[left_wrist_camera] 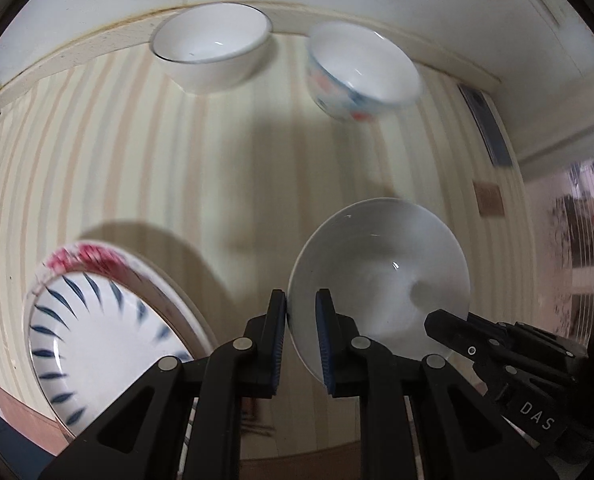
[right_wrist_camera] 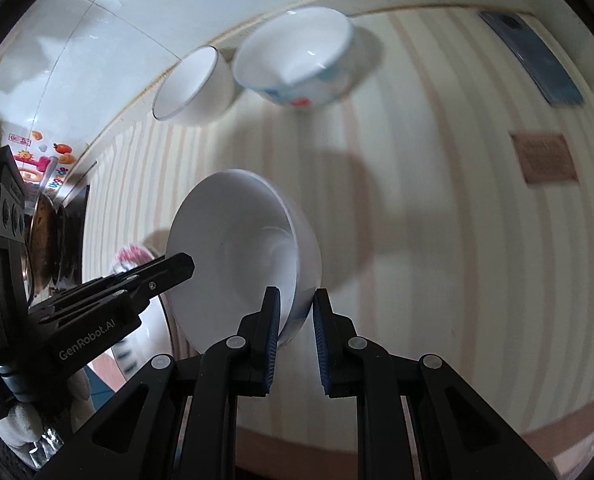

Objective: Organize plates and bowls

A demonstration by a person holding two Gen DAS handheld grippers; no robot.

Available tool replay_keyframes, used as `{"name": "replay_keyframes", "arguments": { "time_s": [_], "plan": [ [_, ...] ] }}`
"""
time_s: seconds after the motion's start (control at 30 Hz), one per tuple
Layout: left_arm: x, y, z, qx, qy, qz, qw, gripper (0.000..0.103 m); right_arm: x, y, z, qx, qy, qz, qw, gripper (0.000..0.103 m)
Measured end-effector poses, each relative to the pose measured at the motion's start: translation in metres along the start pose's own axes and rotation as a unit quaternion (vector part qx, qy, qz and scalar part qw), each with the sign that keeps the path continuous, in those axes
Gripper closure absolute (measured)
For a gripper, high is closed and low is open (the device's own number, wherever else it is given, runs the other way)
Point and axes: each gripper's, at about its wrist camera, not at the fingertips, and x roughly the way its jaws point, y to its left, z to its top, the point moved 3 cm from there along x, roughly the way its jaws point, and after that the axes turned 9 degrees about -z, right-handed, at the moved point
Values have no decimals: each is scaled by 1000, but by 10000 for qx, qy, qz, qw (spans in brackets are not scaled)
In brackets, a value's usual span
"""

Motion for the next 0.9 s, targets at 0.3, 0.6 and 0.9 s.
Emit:
{"name": "replay_keyframes", "arguments": {
  "time_s": [0.3,0.6,0.9],
  "plan": [
    [20,-24,-28,350,292,108,9989,90,5,-37,-43,361,179,27,9992,85],
    [28,-33,-36,508,337,255,9978,90,9,-51,-55,461,240,41,9986,84],
    [-4,-42,-27,468,219,29,9987,89,9,-58,-52,540,608,250,9964,84]
  ]
}}
